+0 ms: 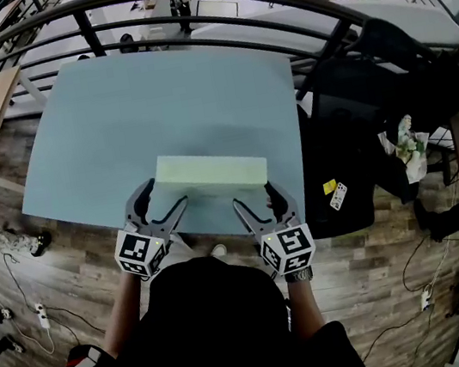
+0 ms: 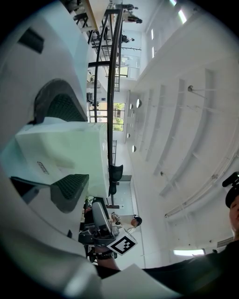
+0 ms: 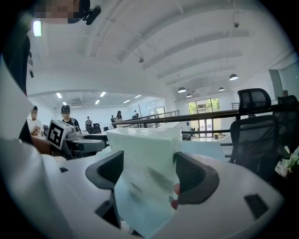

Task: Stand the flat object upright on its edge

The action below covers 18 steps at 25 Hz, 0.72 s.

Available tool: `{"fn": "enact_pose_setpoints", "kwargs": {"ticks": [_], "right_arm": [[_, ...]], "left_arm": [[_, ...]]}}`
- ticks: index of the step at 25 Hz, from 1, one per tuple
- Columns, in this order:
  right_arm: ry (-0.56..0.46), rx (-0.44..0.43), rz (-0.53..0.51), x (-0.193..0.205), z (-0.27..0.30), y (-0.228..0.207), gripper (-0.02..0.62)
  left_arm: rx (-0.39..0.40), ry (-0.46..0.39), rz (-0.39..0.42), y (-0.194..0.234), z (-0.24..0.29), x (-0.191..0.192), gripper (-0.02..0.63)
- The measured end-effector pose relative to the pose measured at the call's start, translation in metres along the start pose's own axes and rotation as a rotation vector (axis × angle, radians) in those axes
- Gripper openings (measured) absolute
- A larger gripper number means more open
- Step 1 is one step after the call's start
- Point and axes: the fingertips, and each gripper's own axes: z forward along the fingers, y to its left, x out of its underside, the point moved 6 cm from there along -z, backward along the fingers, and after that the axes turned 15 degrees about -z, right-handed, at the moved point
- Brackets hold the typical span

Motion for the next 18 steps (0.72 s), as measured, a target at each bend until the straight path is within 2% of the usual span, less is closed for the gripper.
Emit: {"fn": "enact_pose_setpoints", "kwargs": {"ticks": [10,12,13,16,18], "right_arm": [[-0.017,-0.008,0.060,0.007,-0.014,0.012,0.345],[-0.030,-0.008,0.071,0.005,-0.017,0.016,0.339],[-0.039,-0.007,0.079,0.005,-0.019,0.018,0.316],[-0.065,0.001,0.116,0.004,-0.024,0.023,0.170],[-0.075,-0.001,0.136,0.004,-0.026,0.027,0.109]], "left_arm": [[-0.013,-0.005,-0.028,-0.006,-0.018,0.007,0.353],[-0.024,-0.006,-0.039,-0.006,-0.023,0.009,0.309],[-0.029,-0.009,-0.044,-0.007,-0.025,0.009,0.274],[-0.045,-0.008,-0.048,-0.009,-0.031,0.015,0.222],[-0.061,-0.009,-0.050,-0.009,-0.036,0.018,0.145]]}}
